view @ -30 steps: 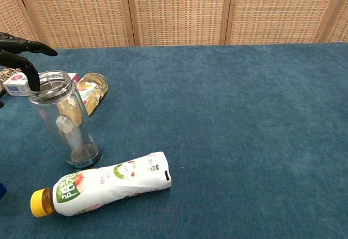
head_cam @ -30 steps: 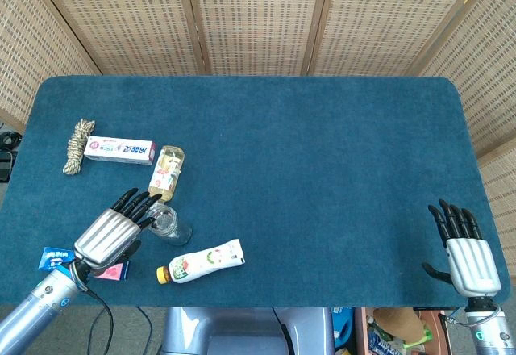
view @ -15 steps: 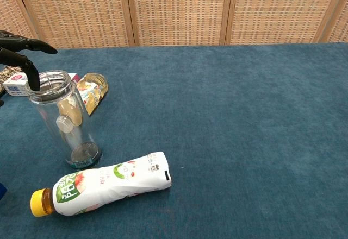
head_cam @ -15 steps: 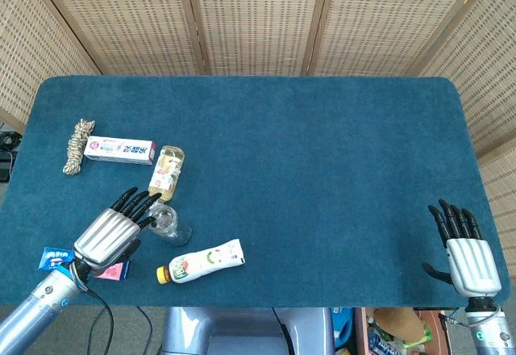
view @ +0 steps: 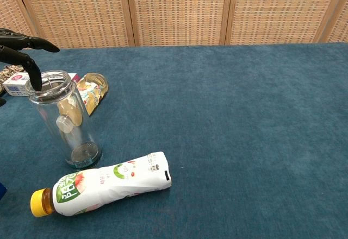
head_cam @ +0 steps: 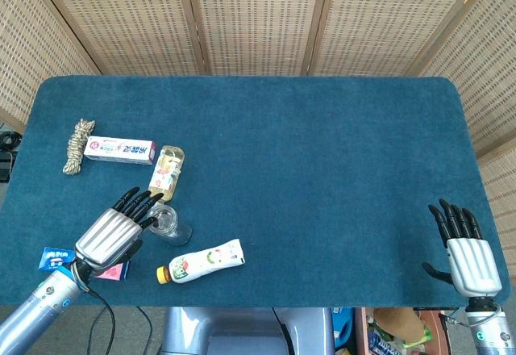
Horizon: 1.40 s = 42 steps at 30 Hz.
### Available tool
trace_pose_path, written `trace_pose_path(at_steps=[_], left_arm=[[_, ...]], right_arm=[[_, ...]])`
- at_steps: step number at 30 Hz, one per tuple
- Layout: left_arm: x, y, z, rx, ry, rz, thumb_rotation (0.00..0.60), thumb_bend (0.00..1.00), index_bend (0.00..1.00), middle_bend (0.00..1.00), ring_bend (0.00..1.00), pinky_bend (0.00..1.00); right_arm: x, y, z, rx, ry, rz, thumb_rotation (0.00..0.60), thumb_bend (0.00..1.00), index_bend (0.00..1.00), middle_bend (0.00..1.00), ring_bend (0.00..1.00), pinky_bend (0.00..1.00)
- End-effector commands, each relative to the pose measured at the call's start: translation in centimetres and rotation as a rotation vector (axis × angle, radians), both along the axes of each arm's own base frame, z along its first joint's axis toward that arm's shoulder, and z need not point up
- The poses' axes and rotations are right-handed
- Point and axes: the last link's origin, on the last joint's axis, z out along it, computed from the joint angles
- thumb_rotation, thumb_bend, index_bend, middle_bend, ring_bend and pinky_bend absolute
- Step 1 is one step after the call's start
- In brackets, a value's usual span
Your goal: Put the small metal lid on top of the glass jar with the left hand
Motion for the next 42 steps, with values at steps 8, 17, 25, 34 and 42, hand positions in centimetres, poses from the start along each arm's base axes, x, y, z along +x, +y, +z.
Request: trace_pose_path(at_steps=[8, 17, 25, 34, 42], left_arm=[[0.0, 0.0, -0.4, -0.01, 0.001, 0.001, 0.6, 0.48, 0.34, 0.0, 0.0, 0.0], [0.9, -0.1, 1.6, 0.06, -0.063, -0.02, 0.6, 0.48, 0.34, 0.0, 0.0, 0.0], [0.9, -0.5, 4.2, 0.205, -0.212, -0.051, 0.6, 0.48, 0.23, 0.0, 0.0, 0.0], [-2.2, -2.9, 2.0, 0.309, -0.227, 0.014, 0.6, 0.36, 0.0, 0.0, 0.0, 0.0], [-5.4, -3.9, 0.6, 0.356, -0.151, 0.12, 0.6, 0.22, 0.0, 0.0, 0.0, 0.0]], right_arm=[[0.0, 0.0, 0.0, -0.001, 0.0, -0.001, 0.6, 0.02, 0.0, 0.0, 0.0, 0.03], [0.0, 0.0, 0.0, -0.001, 0.0, 0.0, 0.6, 0.02, 0.0, 0.0, 0.0, 0.03], [0.1, 0.0, 0.1, -0.006, -0.001, 0.009, 0.6, 0.02, 0.0, 0.0, 0.0, 0.03], [0.4, 0.2, 0.1, -0.019, -0.004, 0.035, 0.6, 0.02, 0.0, 0.0, 0.0, 0.03], [0.5, 0.2, 0.1, -0.031, -0.006, 0.052, 0.6, 0.02, 0.0, 0.0, 0.0, 0.02]])
